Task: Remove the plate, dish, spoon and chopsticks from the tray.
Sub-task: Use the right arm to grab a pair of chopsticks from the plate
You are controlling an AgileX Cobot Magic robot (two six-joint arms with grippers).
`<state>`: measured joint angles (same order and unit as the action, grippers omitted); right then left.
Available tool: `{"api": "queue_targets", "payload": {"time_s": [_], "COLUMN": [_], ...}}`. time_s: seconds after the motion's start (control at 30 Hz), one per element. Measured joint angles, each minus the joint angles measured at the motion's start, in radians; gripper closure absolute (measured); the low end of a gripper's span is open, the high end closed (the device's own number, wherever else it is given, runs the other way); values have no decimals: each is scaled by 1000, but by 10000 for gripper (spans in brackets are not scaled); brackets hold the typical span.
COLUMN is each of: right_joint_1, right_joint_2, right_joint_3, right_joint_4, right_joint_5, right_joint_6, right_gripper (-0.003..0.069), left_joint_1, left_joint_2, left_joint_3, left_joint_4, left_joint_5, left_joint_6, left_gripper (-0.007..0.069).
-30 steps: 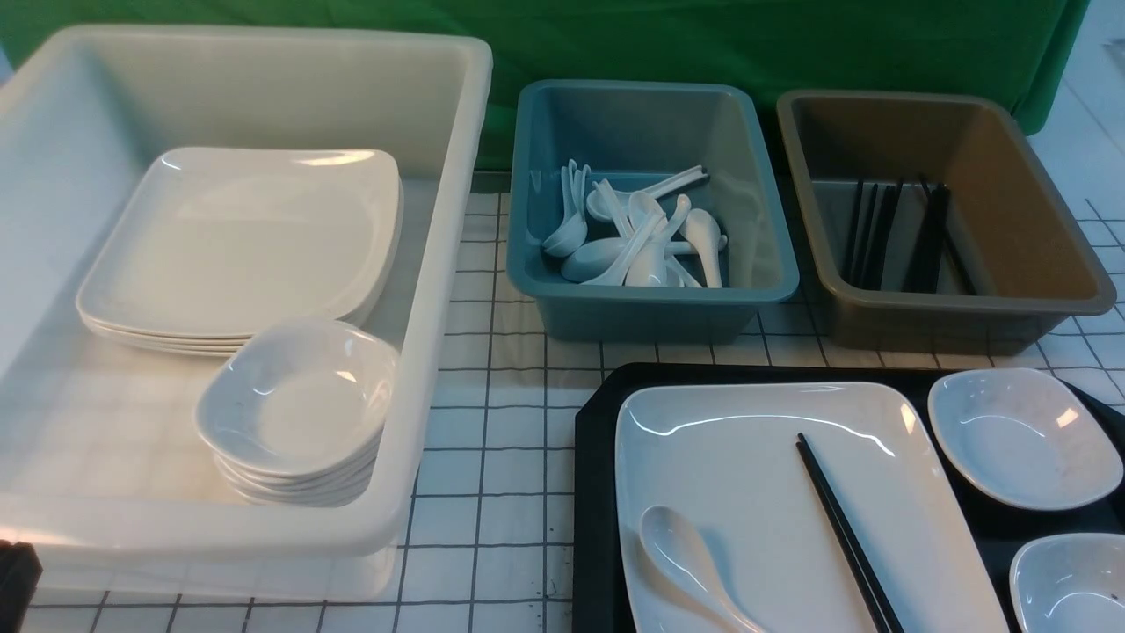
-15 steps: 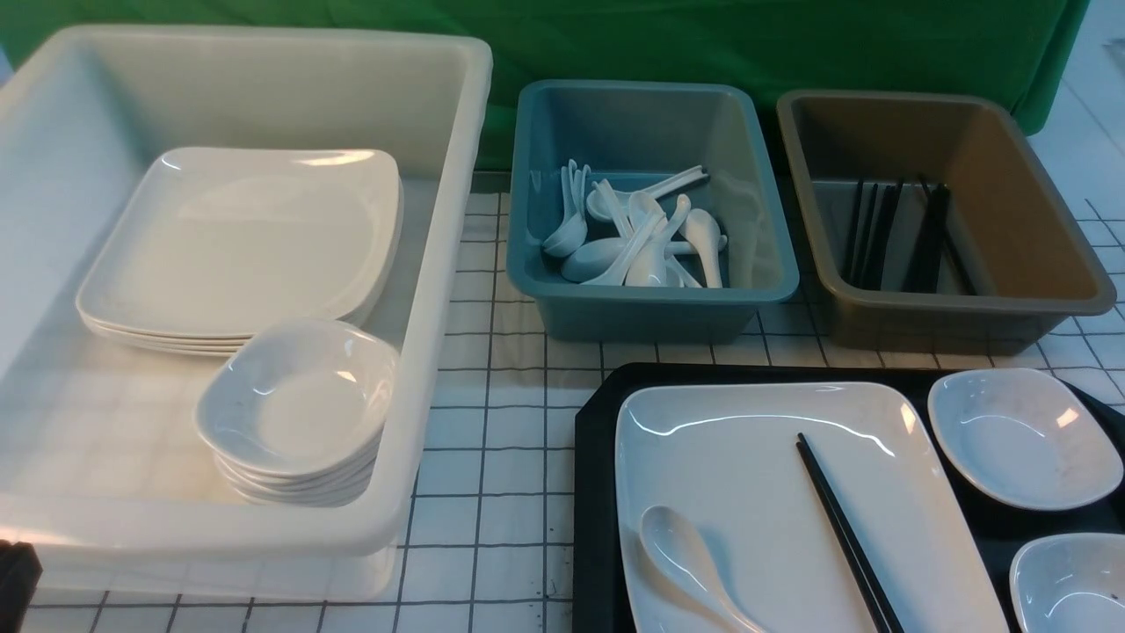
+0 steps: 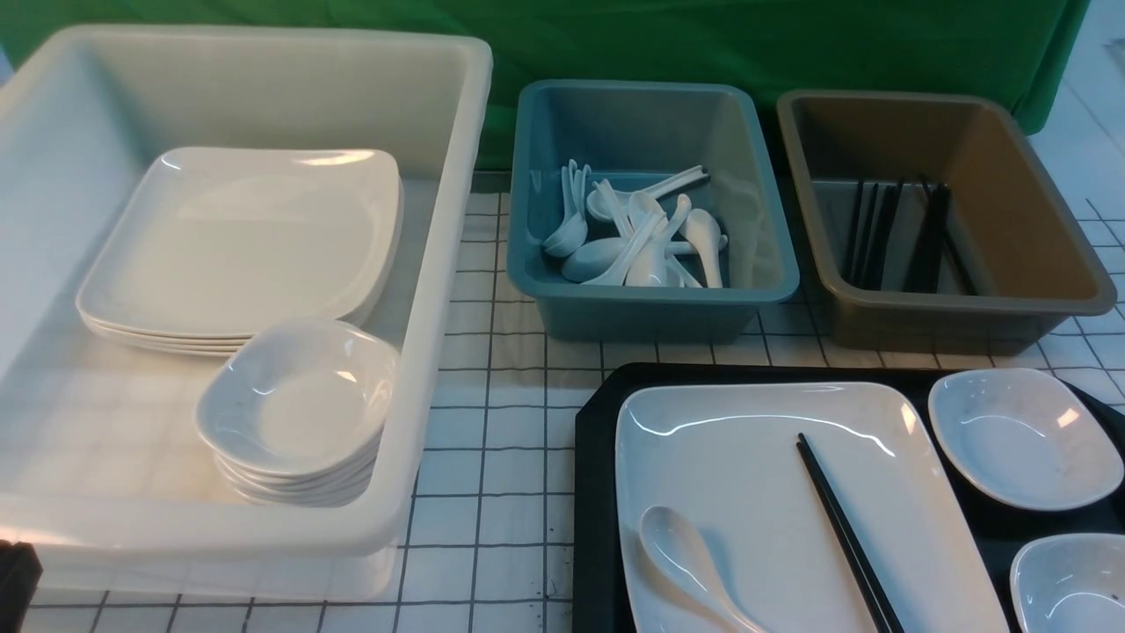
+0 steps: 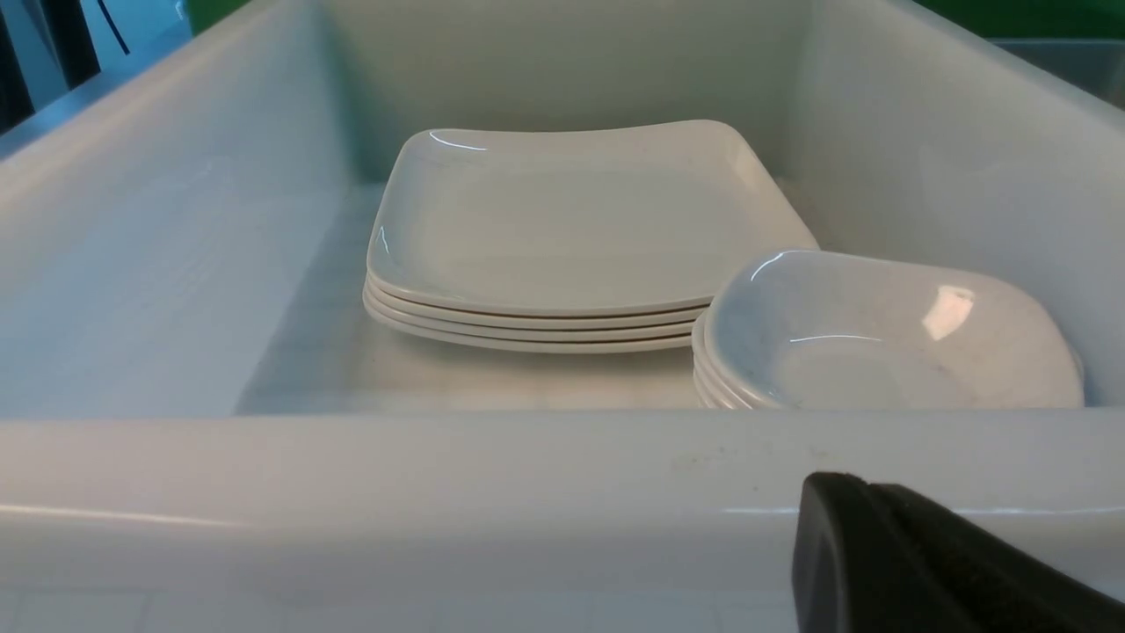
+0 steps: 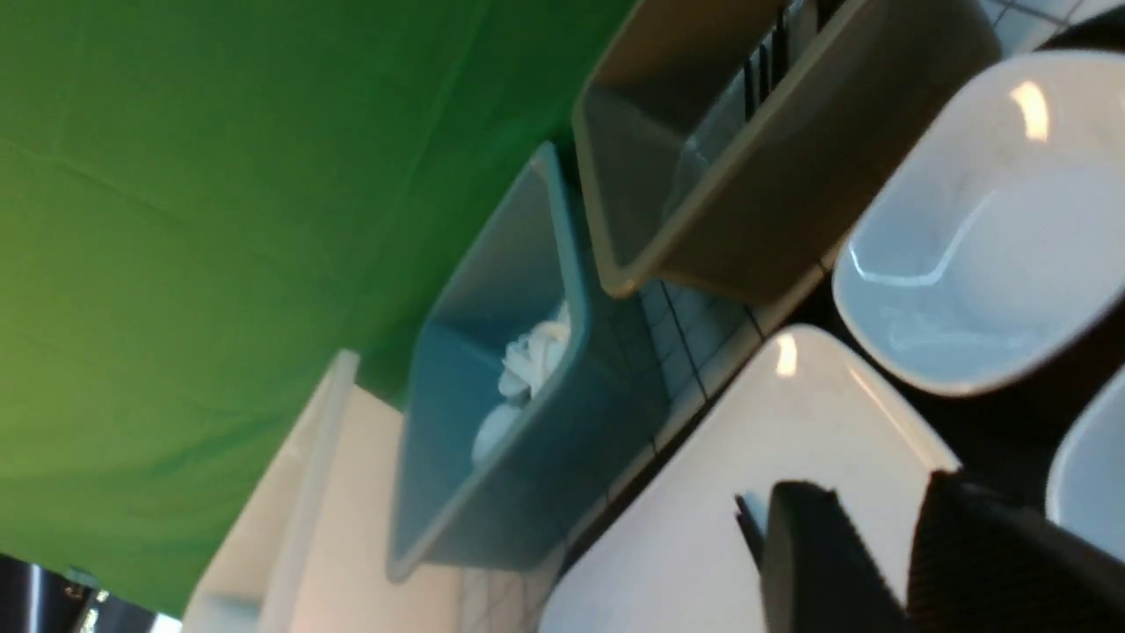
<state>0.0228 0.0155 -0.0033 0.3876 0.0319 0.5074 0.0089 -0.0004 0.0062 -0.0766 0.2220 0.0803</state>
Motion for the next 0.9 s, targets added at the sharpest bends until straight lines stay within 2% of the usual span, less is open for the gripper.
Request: {"api": "queue_targets", "payload": {"time_s": [0.07, 0.17, 0.23, 0.37, 0.43, 0.47, 0.53, 0.57, 0.7, 0.9], "right_joint_1": [3, 18, 29, 33, 33, 33, 33, 33, 33, 34], "right_joint_2": [0, 4, 27, 166, 264, 349, 426, 521, 801, 1125], "right_joint_3": [0, -45, -105, -299, -399, -467, -532, -602, -729, -752], "right_joint_4": [1, 1, 1, 1, 1, 1, 2, 2, 2, 1], "right_joint_5": [-26, -32, -32, 24, 113, 207, 283, 415, 703, 869], "right_joint_6": [-37, -184, -287, -513, -586, -634, -665, -703, -756, -783], "right_gripper": [472, 580, 628, 629, 629, 629, 629, 629, 629, 623], "left_joint_1": [0, 0, 0, 0, 0, 0, 0, 0, 0, 0], "left_joint_2": [0, 0, 0, 0, 0, 0, 0, 0, 0, 0], "left_joint_3": [0, 0, 0, 0, 0, 0, 0, 0, 0, 0], "left_joint_4": [0, 0, 0, 0, 0, 0, 0, 0, 0, 0], "left_joint_5": [0, 0, 0, 0, 0, 0, 0, 0, 0, 0], "left_joint_6": [0, 0, 0, 0, 0, 0, 0, -1, -1, -1], "left_gripper": [620, 620, 620, 620, 620, 620, 620, 620, 620, 620]}}
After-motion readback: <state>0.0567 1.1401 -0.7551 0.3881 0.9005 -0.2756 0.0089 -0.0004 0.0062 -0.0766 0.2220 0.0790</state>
